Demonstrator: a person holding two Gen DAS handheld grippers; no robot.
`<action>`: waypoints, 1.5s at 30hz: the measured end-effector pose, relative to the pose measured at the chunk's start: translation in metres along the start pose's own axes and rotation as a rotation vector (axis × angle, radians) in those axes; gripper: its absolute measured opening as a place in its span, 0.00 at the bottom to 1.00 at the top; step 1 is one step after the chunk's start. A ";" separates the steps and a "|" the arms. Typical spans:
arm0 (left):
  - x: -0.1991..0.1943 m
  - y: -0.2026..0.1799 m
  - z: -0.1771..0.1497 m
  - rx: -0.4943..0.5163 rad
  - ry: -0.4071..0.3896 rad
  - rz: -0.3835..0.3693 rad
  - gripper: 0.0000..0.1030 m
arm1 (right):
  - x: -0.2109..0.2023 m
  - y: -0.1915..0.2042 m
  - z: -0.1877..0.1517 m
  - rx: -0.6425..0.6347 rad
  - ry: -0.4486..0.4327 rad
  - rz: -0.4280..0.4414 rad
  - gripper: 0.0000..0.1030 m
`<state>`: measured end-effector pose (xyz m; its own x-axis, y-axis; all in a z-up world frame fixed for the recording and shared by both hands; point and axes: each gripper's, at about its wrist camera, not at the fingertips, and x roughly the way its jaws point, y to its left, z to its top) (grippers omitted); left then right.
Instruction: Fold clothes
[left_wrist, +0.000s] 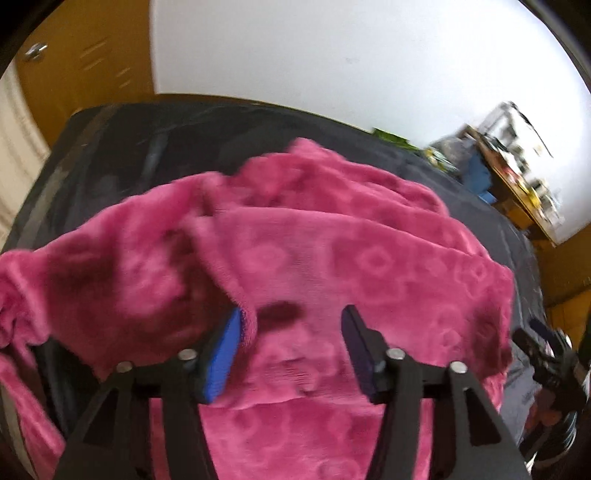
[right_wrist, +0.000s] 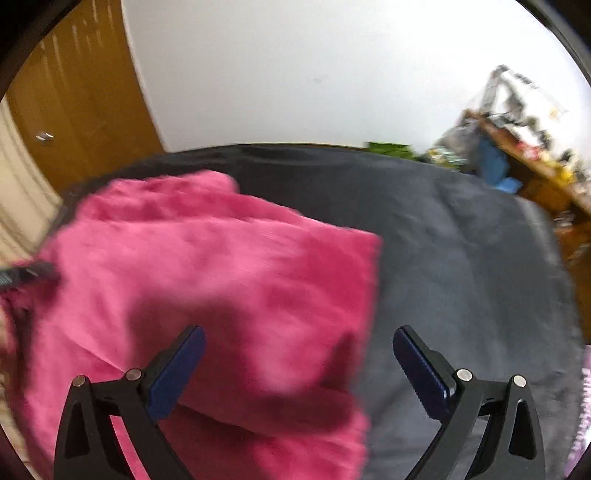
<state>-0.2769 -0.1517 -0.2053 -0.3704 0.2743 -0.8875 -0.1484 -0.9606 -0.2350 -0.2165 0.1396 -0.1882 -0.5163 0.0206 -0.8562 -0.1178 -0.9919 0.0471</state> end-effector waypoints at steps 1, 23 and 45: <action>0.007 -0.005 0.000 0.019 0.005 0.005 0.61 | 0.004 0.007 0.003 -0.011 0.004 0.036 1.00; 0.016 -0.019 -0.011 0.084 0.056 -0.015 0.67 | -0.019 0.045 -0.054 -0.058 0.149 0.055 1.00; -0.018 -0.022 -0.144 0.135 0.129 0.018 0.69 | -0.059 0.087 -0.204 -0.047 0.265 -0.024 1.00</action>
<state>-0.1345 -0.1424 -0.2412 -0.2542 0.2407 -0.9367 -0.2679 -0.9482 -0.1709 -0.0235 0.0269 -0.2382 -0.2730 0.0167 -0.9619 -0.0841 -0.9964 0.0065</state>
